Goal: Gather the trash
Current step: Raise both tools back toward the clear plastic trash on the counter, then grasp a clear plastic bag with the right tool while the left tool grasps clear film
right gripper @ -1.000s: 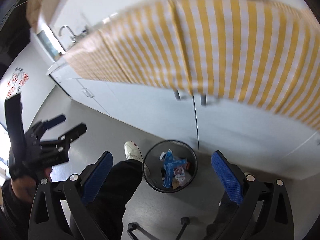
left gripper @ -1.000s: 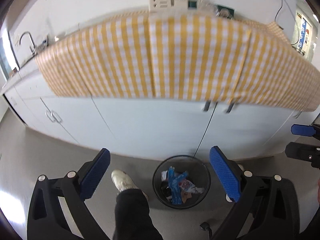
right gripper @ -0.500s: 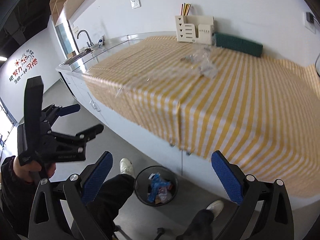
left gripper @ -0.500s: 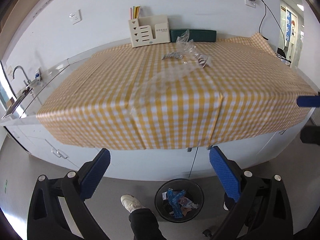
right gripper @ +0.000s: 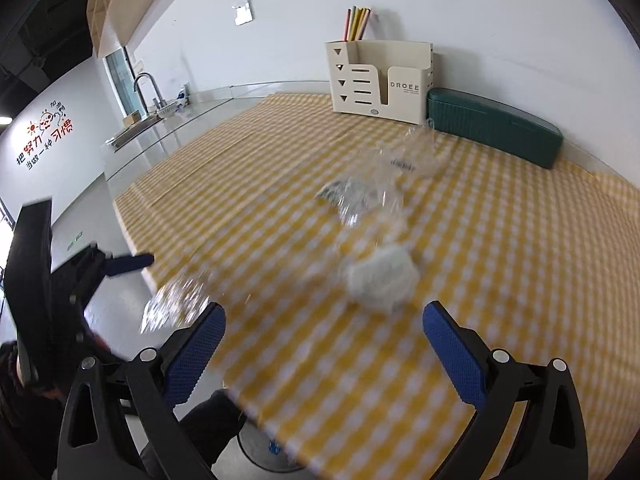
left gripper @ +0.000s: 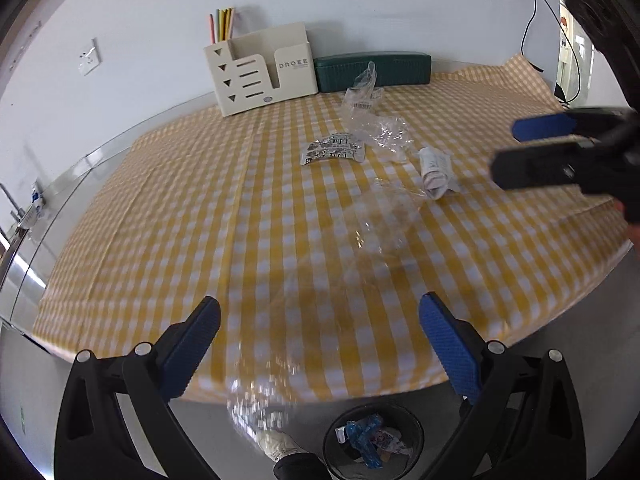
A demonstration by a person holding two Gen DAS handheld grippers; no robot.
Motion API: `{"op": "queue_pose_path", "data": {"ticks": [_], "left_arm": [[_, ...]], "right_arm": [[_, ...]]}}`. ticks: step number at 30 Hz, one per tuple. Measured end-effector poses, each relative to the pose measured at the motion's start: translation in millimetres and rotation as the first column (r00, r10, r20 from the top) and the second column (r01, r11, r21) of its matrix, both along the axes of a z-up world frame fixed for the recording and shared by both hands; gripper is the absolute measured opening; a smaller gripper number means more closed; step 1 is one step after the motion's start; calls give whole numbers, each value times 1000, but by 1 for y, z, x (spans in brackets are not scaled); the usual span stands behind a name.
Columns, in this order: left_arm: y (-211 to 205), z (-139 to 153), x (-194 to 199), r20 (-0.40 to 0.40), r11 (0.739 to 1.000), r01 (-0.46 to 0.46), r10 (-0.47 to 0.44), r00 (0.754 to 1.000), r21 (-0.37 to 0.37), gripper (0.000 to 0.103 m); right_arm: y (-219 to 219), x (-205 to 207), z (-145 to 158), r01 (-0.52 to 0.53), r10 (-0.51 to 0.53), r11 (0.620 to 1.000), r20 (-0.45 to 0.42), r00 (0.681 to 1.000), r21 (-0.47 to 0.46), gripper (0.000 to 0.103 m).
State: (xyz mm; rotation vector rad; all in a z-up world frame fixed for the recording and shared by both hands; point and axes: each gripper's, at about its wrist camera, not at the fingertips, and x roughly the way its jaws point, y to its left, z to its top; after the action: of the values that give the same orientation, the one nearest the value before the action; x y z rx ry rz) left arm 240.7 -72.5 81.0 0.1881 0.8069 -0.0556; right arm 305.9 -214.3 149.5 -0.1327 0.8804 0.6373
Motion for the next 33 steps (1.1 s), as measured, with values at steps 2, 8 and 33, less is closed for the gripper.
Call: {"op": "queue_pose_path", "data": {"ticks": [2,8,33], "left_arm": [[1,-4,12,-11,1000,14,-14,1000,3,98],[4,-14,38,-57,998,64,-63,996,8,94],[8,-35,72,-103,992,85,-95,990,-98,14]], "right_arm": [[7,22,-5,13,-13,1000,-6,1000,-3,99],[32,82,-23,40,-43,998,-53,998,-43,99],[52,123,-42,10,-13,994,-26,1000,-113,18]]}}
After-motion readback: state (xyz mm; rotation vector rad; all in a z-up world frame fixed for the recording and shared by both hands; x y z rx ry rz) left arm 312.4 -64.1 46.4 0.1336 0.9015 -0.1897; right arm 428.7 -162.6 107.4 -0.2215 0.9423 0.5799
